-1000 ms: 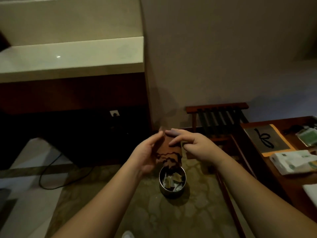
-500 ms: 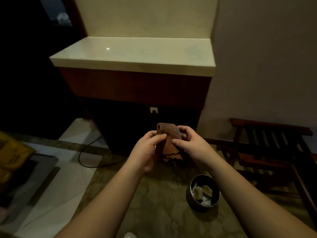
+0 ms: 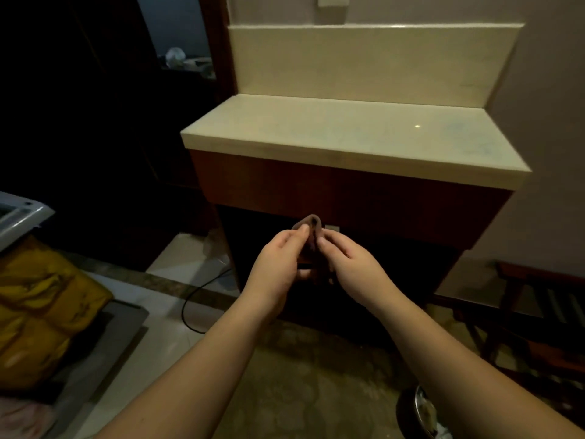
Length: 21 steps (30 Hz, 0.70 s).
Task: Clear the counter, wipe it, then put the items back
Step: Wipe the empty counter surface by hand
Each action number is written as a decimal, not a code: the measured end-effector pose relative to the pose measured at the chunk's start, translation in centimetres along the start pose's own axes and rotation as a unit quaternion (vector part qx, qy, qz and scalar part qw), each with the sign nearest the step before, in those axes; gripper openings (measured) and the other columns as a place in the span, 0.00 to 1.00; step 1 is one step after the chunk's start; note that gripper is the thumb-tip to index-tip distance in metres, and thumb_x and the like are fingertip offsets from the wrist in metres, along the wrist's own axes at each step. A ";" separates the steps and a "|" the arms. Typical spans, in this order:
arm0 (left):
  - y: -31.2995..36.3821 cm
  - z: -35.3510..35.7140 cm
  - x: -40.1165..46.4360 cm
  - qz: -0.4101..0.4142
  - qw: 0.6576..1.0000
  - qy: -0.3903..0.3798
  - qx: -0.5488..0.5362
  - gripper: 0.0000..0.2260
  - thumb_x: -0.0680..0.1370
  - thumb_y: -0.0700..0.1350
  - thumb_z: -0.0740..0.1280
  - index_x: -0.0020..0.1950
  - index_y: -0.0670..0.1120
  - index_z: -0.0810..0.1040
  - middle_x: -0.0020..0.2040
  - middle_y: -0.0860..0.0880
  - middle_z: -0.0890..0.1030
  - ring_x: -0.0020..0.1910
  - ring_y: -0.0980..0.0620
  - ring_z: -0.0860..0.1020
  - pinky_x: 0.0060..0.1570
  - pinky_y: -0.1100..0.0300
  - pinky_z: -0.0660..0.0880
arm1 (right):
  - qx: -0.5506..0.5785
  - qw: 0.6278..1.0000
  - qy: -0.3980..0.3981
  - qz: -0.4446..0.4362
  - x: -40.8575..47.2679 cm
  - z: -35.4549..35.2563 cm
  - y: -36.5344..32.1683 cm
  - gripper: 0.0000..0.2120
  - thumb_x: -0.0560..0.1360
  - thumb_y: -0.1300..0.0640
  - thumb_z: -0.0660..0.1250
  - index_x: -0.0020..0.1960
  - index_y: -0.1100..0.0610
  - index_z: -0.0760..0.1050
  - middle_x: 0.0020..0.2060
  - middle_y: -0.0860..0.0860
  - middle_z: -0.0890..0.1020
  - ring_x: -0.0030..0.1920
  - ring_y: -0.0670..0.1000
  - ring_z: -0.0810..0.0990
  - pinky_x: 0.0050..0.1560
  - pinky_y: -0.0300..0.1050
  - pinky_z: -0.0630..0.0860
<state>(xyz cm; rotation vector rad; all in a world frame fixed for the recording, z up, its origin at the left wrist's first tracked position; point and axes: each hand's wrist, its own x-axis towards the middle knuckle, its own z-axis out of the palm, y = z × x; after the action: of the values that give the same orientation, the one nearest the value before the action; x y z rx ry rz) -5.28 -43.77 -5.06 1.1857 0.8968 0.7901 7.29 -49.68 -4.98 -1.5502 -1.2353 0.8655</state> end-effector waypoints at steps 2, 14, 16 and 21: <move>0.9 -2.0 0.9 -0.007 1.000 -0.001 -0.002 0.13 0.83 0.55 0.58 0.53 0.51 0.81 0.53 0.50 0.83 0.52 0.52 0.83 0.48 0.51 0.81 | 0.015 1.000 -0.027 0.003 1.5 1.3 -1.0 0.08 0.78 0.46 0.63 0.56 0.37 0.72 0.47 0.36 0.78 0.49 0.35 0.77 0.41 0.29 0.74; 4.6 -11.4 5.2 0.130 0.970 0.112 0.174 0.07 0.78 0.48 0.69 0.55 0.54 0.77 0.50 0.54 0.80 0.47 0.60 0.79 0.36 0.71 0.72 | 0.190 0.968 -0.130 0.103 11.3 4.5 -4.5 0.14 0.77 0.61 0.66 0.62 0.54 0.75 0.52 0.55 0.84 0.53 0.55 0.83 0.60 0.56 0.76; 5.3 -12.1 6.9 0.109 0.976 0.097 0.160 0.06 0.78 0.49 0.69 0.55 0.54 0.78 0.50 0.53 0.81 0.45 0.60 0.80 0.34 0.71 0.72 | 0.172 0.968 -0.156 0.100 13.4 4.8 -5.3 0.13 0.77 0.61 0.66 0.61 0.54 0.75 0.52 0.56 0.84 0.53 0.56 0.83 0.60 0.56 0.77; 7.2 -13.7 12.5 0.130 0.971 0.123 0.161 0.04 0.76 0.48 0.71 0.51 0.51 0.82 0.45 0.51 0.84 0.46 0.51 0.83 0.45 0.54 0.79 | 0.015 0.983 -0.177 0.044 20.1 5.1 -7.7 0.14 0.73 0.54 0.71 0.58 0.50 0.77 0.48 0.50 0.85 0.50 0.49 0.83 0.57 0.47 0.78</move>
<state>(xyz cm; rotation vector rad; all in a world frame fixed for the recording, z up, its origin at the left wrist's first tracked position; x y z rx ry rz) -12.41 -25.47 -1.91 1.5358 1.1169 1.0476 5.14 -28.55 1.32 -1.4759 -1.4017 1.2515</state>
